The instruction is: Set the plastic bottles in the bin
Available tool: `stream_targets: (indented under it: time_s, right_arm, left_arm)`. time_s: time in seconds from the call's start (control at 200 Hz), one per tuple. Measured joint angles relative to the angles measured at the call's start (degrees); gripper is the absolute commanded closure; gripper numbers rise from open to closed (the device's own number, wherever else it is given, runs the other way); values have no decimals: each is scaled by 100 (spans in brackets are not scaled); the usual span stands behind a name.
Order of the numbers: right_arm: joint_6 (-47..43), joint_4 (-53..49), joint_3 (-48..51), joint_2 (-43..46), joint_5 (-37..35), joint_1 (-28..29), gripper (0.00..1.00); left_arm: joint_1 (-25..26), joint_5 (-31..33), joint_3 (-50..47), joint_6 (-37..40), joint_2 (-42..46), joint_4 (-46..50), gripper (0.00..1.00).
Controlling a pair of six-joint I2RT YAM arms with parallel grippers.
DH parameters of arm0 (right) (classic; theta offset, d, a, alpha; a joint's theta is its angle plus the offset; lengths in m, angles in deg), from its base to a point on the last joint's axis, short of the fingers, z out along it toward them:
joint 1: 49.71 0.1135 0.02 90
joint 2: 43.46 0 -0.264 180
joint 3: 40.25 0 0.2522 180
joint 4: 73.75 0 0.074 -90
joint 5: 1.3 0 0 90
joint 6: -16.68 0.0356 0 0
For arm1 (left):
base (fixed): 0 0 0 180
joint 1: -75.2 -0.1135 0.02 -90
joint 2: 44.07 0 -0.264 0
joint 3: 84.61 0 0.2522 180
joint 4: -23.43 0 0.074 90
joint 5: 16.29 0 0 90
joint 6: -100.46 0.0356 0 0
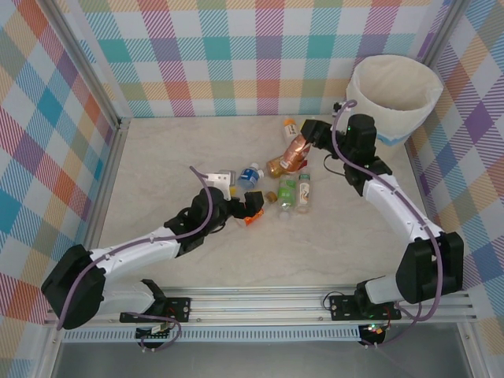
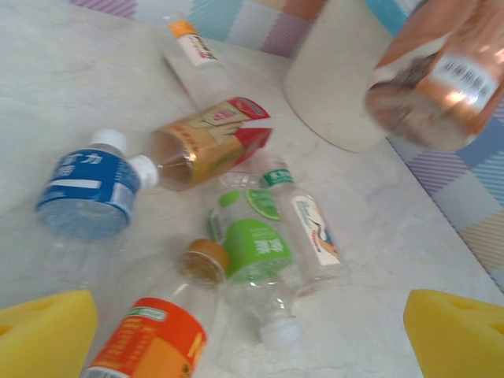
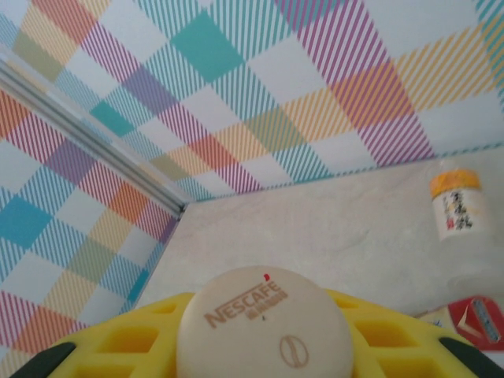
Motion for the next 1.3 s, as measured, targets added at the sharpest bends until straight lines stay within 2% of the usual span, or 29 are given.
stream_targets:
  time_s: [0.175,0.26,0.375,0.54,0.715,0.85,1.02,1.175,1.3]
  right_arm:
    - [-31,-24,-682,-337,-188,-271,71]
    - [-31,-35,-1023,-557,-225,-413,71]
    - [-9,-11,-1429,-839,-245,-605,71]
    - [153,247,-1930,-1211,-472,-953,71]
    - [289,647,-2345,-1547,-1220,-1178,71]
    - [570,1115,-2365,-1692,-1897,-1318,71]
    - [1370,1963,-2203,-1856,-2754,-1613,71]
    - [2079,2400,-2120,-2015,-3136,-2068,71]
    - [2282,2551,-1985,-2048,-3348,-2350,68]
  left_arm:
    - [-83,927,-345,-426,597,496,0]
    - [-271,1410,-437,-848,879,920,0]
    - [-590,1700,-601,-1379,1228,1386,0]
    - [-874,1628,-811,-1768,1513,1792,0]
    - [-994,1414,-811,-1886,1478,1840,0]
    - [-1045,1261,-811,-1945,1281,1840,0]
    - [-1049,1123,-811,-1963,1130,1836,0]
    - [-1049,1062,-809,-1963,1080,1829,0]
    - [-1049,1008,-809,-1963,1047,1821,0]
